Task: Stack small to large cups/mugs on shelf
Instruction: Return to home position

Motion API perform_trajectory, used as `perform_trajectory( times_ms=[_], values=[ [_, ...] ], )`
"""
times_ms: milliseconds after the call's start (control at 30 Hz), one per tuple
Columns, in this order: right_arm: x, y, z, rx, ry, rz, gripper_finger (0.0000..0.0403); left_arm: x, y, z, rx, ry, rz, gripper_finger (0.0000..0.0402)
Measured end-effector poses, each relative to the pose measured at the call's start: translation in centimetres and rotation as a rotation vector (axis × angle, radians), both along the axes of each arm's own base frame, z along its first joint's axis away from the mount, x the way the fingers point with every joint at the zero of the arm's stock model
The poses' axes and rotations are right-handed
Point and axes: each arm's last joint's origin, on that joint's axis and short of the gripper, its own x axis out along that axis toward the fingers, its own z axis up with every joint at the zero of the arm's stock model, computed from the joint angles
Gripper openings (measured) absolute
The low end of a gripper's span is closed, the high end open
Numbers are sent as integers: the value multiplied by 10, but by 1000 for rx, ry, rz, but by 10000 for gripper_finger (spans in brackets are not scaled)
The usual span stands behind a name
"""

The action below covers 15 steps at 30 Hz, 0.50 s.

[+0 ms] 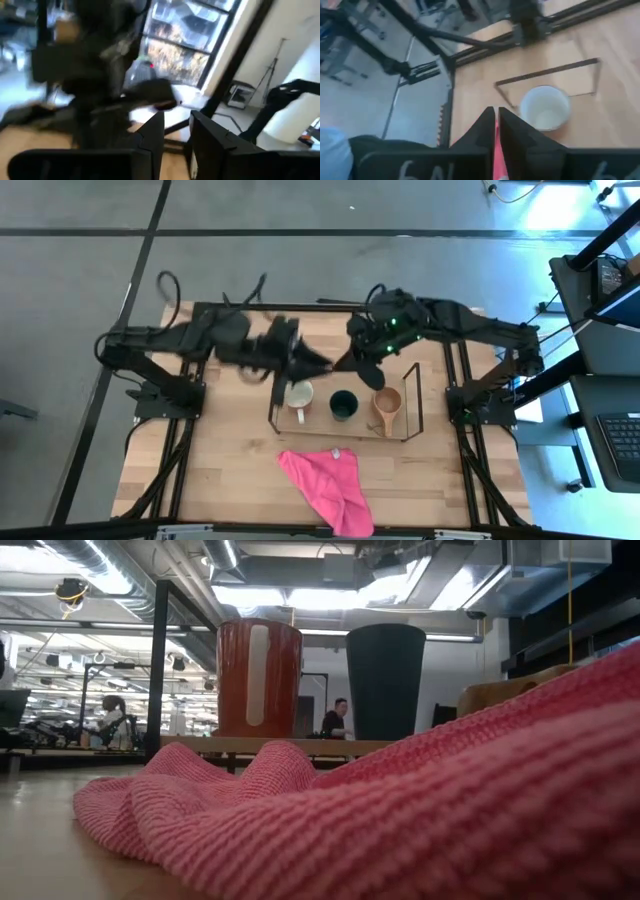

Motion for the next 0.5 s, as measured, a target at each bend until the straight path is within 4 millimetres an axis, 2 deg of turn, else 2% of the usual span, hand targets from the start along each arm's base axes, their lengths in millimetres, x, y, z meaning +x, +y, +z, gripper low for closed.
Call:
perform_trajectory(
  times_ms=[67,133,200,267,400,500],
  values=[
    [-3,3,-10,10,34,10,26,-4,-20,3,40,-25,32,86],
    [-12,5,-23,40,89,4,26,-7,-28,-1,62,17,127,86],
    [-29,10,-37,67,140,-16,26,-15,-31,-9,58,91,201,86],
    [-53,15,-44,97,118,-60,26,-24,-29,-18,11,120,209,86],
    [-107,19,-49,136,-143,-111,26,-42,-30,-42,-39,34,147,86],
    [-138,17,-54,135,-397,-141,26,-67,-24,-55,6,-96,57,86]
  ],
)
